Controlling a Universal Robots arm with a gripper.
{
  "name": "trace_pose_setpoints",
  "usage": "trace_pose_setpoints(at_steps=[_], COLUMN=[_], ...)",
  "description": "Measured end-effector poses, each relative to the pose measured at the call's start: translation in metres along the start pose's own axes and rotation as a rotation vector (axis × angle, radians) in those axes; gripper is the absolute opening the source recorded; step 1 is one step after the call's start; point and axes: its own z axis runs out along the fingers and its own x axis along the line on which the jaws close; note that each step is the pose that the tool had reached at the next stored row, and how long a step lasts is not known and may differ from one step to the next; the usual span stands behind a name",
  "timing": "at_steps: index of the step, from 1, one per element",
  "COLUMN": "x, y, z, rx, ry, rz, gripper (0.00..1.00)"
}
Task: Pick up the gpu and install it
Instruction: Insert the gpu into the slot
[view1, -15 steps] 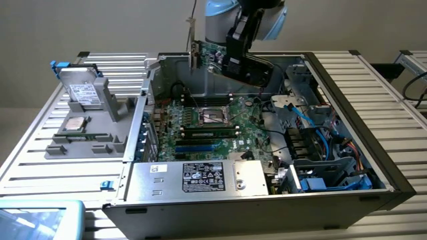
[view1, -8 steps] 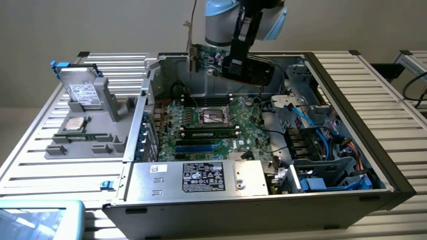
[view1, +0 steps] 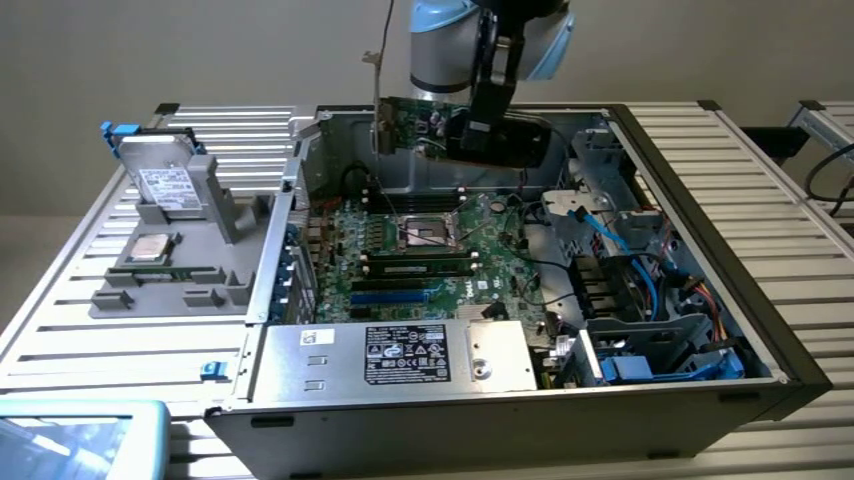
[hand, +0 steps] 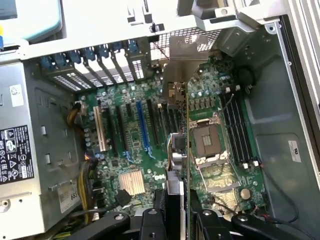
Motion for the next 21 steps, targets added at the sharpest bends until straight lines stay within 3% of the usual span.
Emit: trace_pose_setpoints(at_steps=[3, 6, 11, 15, 18, 21], x=[0.0, 0.0, 0.0, -0.002, -0.002, -0.003], y=[0.0, 0.0, -0.0001, 0.0007, 0.0037, 0.0073], z=[0.0002, 0.0002, 0.0005, 0.0018, 0.0058, 0.0113], rx=[0.0038, 0.0039, 0.0056, 0.0312, 0.0382, 0.0403], ry=[0.0045, 0.009, 0.0106, 0.0245, 0.0255, 0.0257], rz=[-0.054, -0.1, -0.106, -0.118, -0.123, -0.129], gripper=[0.29, 0.29, 0.29, 0.29, 0.29, 0.29])
